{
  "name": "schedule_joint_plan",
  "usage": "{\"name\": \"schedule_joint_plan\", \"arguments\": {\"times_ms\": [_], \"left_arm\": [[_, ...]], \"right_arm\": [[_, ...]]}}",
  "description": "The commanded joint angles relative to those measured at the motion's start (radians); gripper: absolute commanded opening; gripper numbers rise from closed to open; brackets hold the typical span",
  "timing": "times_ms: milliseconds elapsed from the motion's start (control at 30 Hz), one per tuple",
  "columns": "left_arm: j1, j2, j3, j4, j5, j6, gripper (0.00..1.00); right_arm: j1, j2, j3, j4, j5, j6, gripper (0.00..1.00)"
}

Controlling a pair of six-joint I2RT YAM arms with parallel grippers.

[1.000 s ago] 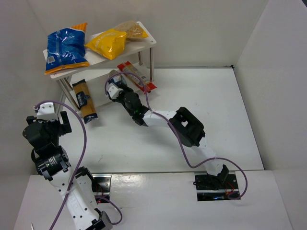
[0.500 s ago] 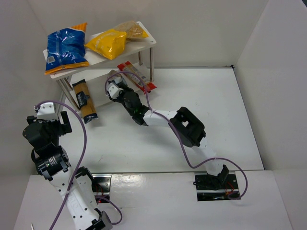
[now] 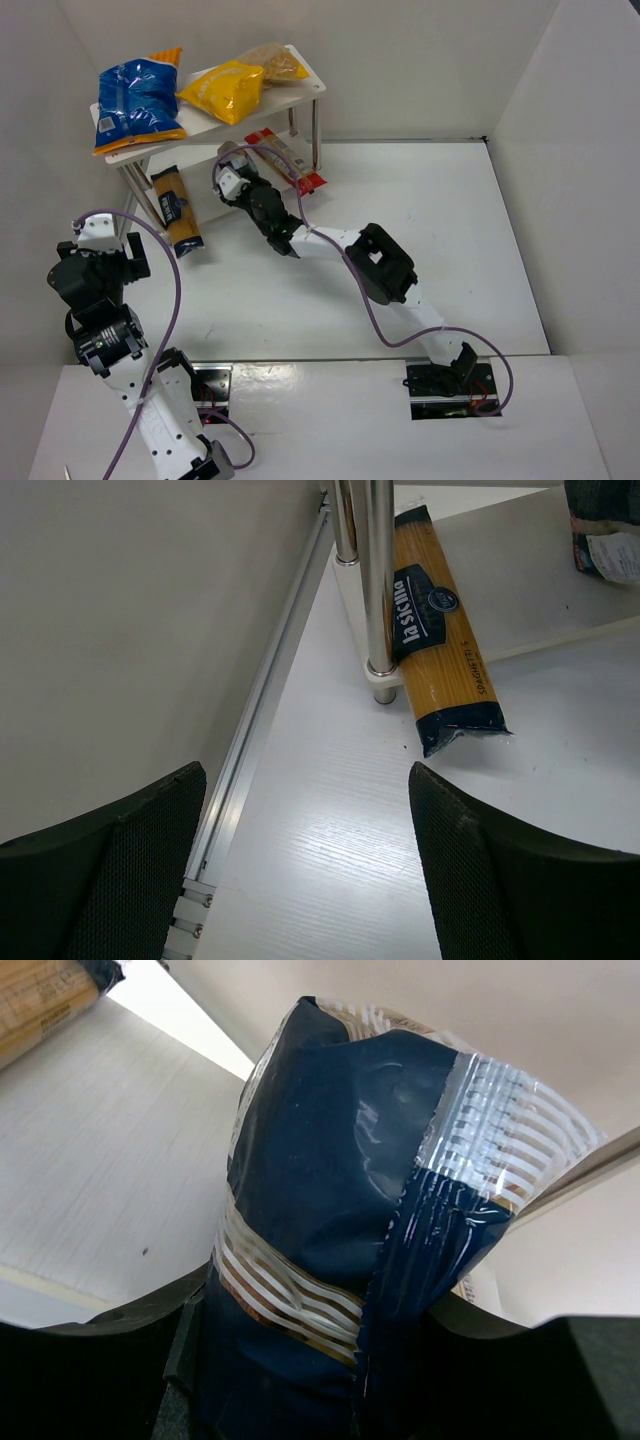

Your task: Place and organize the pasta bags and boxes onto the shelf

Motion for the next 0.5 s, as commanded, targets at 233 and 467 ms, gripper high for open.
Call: {"name": "schedule_joint_plan", "arguments": {"times_ms": [233, 467], "left_arm": [[0.008, 0.0, -0.002, 0.02, 0.021, 0.019, 0.88], [0.008, 0.0, -0.002, 0.02, 0.03, 0.019, 0.88]], "right_arm": [[0.03, 0.06, 0.126, -0.19, -0.016, 0.09, 0.57], [0.03, -0.005, 0.063, -0.295, -0.029, 0.124, 0.76]]}}
